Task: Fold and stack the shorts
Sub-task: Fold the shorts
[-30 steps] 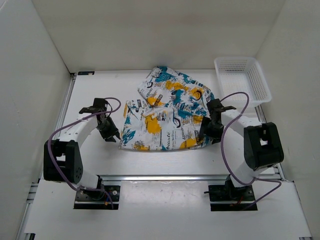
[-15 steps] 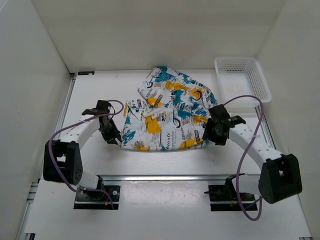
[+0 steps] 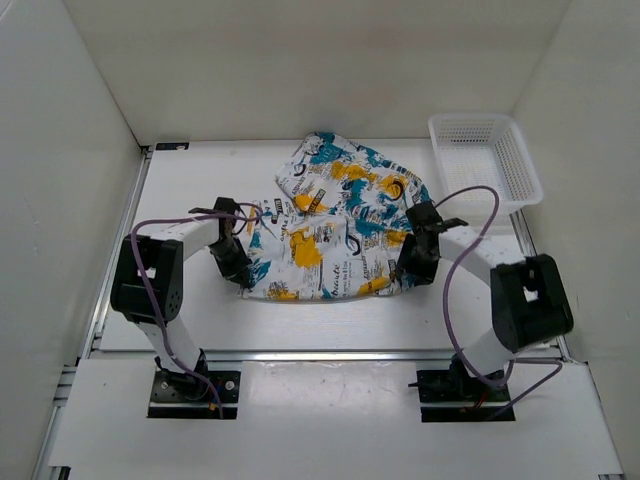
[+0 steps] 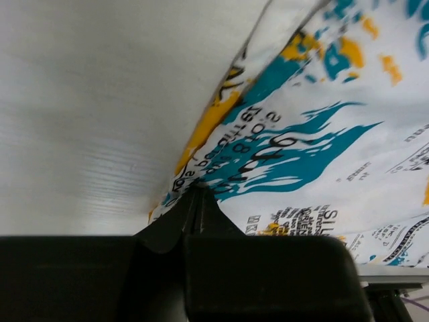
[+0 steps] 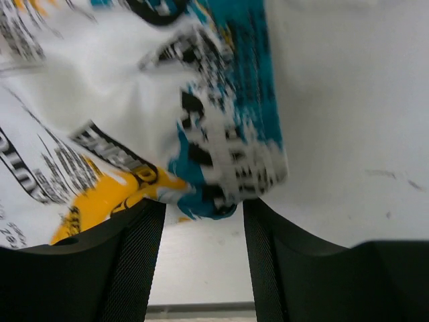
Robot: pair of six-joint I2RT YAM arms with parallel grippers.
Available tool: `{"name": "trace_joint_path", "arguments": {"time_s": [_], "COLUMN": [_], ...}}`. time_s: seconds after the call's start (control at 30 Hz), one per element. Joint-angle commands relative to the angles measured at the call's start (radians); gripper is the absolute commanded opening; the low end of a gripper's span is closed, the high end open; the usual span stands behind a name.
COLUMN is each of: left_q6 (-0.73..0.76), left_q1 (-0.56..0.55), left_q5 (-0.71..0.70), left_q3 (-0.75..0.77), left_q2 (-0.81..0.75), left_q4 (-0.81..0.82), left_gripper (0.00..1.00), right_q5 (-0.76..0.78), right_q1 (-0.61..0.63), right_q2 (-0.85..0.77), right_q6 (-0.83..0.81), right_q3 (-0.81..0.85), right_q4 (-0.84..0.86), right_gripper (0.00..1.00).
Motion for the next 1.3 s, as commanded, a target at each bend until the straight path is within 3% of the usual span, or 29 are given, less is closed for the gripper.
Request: {"name": "trace_joint_path", "arguments": {"time_s": [0.0, 0.13, 0.2, 0.37, 0.57, 0.73, 0.8, 0.87, 1.03, 1.17, 1.2, 1.23, 1.27], "left_q6": [0.008, 0.008, 0.008, 0.008, 0.037, 0.045, 0.021, 0.012, 0.011, 0.011, 0.021, 0.03, 0.03], "left_q1": [0.0, 0.025, 0.05, 0.108, 0.13, 0.072, 0.061, 0.061, 0.061, 0.061, 0.061, 0.061, 0.061], "left_q5": [-0.037, -0.057, -0.066, -0.075, -0.038, 0.099, 0.109, 0.109, 0.109, 0.063, 0.063, 0.051, 0.051], "left_q3": [0.057, 0.08, 0.089, 0.116, 0.095, -0.038, -0.101, -0.132, -0.132, -0.059, -0.039, -0.005, 0.01], "left_q2": [-0.022, -0.022, -0.013, -0.022, -0.146, -0.229, -0.229, -0.215, -0.127, -0.058, -0.041, -0.007, 0.008], "left_q4": [0.024, 0.024, 0.024, 0.024, 0.001, -0.024, -0.002, 0.019, 0.076, 0.076, 0.076, 0.076, 0.076], "left_gripper": [0.1, 0.1, 0.1, 0.1, 0.1, 0.48, 0.56, 0.7, 0.71, 0.51, 0.42, 0.19, 0.1], "right_q5": [0.013, 0.033, 0.033, 0.033, 0.02, 0.009, -0.013, -0.013, -0.022, -0.022, -0.022, -0.022, -0.022], "right_q1": [-0.001, -0.001, -0.001, 0.009, 0.018, 0.028, 0.028, 0.037, 0.037, 0.037, 0.037, 0.037, 0.037], "right_q2": [0.104, 0.206, 0.253, 0.263, 0.232, 0.232, 0.232, 0.241, 0.241, 0.241, 0.241, 0.241, 0.241], "right_q6": [-0.03, -0.041, -0.051, -0.062, -0.062, -0.053, -0.044, -0.044, -0.034, -0.024, -0.024, -0.024, -0.024], "right_q3": [0.114, 0.18, 0.189, 0.179, 0.169, 0.169, 0.178, 0.179, 0.179, 0.157, 0.157, 0.143, 0.134], "right_q4": [0.054, 0.04, 0.029, 0.029, 0.029, 0.029, 0.029, 0.029, 0.038, 0.048, 0.048, 0.048, 0.048], "right_gripper": [0.55, 0.68, 0.68, 0.6, 0.48, 0.48, 0.48, 0.48, 0.48, 0.47, 0.43, 0.41, 0.36]}}
